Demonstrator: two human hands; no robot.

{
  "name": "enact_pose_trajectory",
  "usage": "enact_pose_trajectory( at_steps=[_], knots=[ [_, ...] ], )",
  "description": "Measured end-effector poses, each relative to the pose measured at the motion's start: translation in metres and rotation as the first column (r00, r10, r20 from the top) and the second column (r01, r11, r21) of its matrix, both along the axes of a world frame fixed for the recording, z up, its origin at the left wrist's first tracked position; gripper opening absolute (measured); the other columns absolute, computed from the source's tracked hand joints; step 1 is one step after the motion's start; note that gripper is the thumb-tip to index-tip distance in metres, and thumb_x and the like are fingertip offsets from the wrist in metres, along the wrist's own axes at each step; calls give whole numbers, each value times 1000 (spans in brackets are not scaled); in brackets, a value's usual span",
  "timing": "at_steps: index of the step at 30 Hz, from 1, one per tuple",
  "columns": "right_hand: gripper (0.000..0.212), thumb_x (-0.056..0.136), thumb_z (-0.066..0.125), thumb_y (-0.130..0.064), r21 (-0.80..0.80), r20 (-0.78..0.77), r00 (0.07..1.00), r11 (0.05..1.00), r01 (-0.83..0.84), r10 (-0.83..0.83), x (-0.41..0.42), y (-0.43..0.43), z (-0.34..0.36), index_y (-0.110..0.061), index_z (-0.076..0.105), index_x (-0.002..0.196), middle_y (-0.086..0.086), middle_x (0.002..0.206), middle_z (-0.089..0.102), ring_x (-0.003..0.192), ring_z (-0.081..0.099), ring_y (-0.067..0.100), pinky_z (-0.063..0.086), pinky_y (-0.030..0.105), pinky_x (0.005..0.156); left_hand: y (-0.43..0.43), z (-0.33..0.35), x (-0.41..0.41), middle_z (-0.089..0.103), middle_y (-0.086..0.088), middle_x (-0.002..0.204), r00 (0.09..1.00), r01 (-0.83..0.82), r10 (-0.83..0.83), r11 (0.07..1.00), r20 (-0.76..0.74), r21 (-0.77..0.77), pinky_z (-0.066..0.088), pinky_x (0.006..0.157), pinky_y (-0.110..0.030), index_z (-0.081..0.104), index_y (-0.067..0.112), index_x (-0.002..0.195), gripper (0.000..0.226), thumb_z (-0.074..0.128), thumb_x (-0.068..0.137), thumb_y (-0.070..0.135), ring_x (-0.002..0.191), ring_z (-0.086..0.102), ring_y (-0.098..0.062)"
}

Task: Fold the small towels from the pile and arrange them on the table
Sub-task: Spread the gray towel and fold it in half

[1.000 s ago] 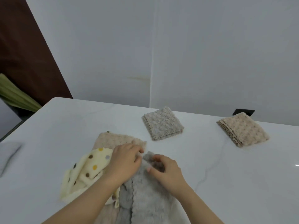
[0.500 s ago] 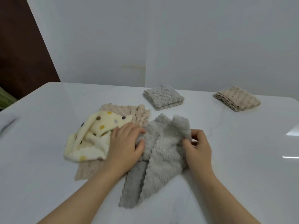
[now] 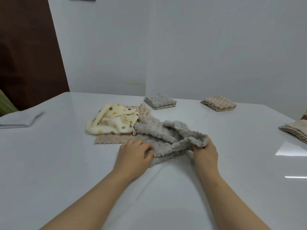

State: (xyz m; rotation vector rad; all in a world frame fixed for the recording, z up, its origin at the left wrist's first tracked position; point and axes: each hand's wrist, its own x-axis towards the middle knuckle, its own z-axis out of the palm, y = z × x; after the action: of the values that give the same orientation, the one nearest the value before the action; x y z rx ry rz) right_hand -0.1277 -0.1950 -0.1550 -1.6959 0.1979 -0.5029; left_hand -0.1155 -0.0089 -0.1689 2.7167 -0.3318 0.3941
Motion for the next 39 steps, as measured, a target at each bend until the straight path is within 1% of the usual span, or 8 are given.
enact_pose_trajectory(
  at_steps=[7, 12, 17, 20, 27, 32, 35, 39],
  knots=[
    [56, 96, 34, -44, -141, -127, 992, 990, -9, -9, -4, 0, 6, -1, 51, 64, 9, 64, 53, 61, 46, 20, 34, 29, 56, 2, 10, -8, 56, 13, 68, 988, -150, 149, 926, -29, -346, 37, 59, -24, 62, 26, 100, 21, 46, 92, 38, 71, 54, -10],
    [26, 85, 54, -37, -382, -147, 985, 924, 28, -91, 18, 0, 2, -19, 51, 104, -1, 86, 57, 82, 56, 20, 42, 35, 67, 5, 13, 16, 52, 12, 128, 959, -274, 243, 927, -145, -254, 41, 77, -27, 44, 34, 129, 47, 55, 84, 45, 112, 53, -12],
    [60, 83, 54, -39, -676, -215, 977, 723, -141, -11, 46, 4, 1, -39, 31, 139, -6, 139, 40, 124, 38, 22, 35, 37, 96, 1, 13, 37, 38, 9, 143, 968, -209, 194, 974, -158, -87, 44, 84, -30, 23, 38, 142, 64, 50, 85, 52, 122, 48, -17],
    [47, 85, 51, -33, -722, -278, 960, 651, -234, 36, 57, 6, 0, -40, 43, 131, -7, 130, 53, 118, 41, 24, 33, 36, 96, 2, 12, 42, 47, 12, 137, 972, -203, 187, 974, -146, -102, 43, 80, -28, 31, 37, 139, 56, 50, 88, 47, 119, 51, -14],
    [22, 77, 57, -2, -542, -74, 976, 813, -212, 205, 60, 3, 0, -24, 54, 81, -15, 77, 56, 75, 50, 5, 36, 10, 62, 18, 22, 45, 64, 6, 89, 972, -218, 182, 937, -150, -273, 40, 63, -27, 62, 33, 89, 13, 56, 80, 28, 78, 58, -14],
    [21, 82, 54, -18, -292, -72, 973, 928, -231, 220, 56, 5, 5, -6, 46, 66, 2, 61, 44, 59, 38, 16, 30, 30, 58, 31, 38, 42, 56, 14, 113, 919, -257, 23, 792, -393, -554, 34, 85, -31, 58, 28, 80, 21, 49, 90, 43, 127, 42, -17],
    [51, 86, 54, -47, -327, -162, 970, 918, -223, 178, 54, 3, 11, -6, 37, 61, 4, 56, 35, 56, 34, 17, 25, 32, 57, 36, 35, 43, 49, 14, 126, 900, -314, 125, 850, -418, -423, 36, 75, -28, 50, 13, 78, 39, 43, 92, 49, 103, 52, -12],
    [33, 78, 59, -51, -591, -369, 921, 735, -333, 121, 49, 2, 17, -22, 43, 77, -2, 63, 55, 65, 53, 17, 38, 32, 64, 24, 29, 34, 59, 7, 103, 923, -307, 295, 952, -249, -11, 46, 68, -27, 40, 26, 127, 51, 43, 87, 57, 92, 57, -15]
  ],
)
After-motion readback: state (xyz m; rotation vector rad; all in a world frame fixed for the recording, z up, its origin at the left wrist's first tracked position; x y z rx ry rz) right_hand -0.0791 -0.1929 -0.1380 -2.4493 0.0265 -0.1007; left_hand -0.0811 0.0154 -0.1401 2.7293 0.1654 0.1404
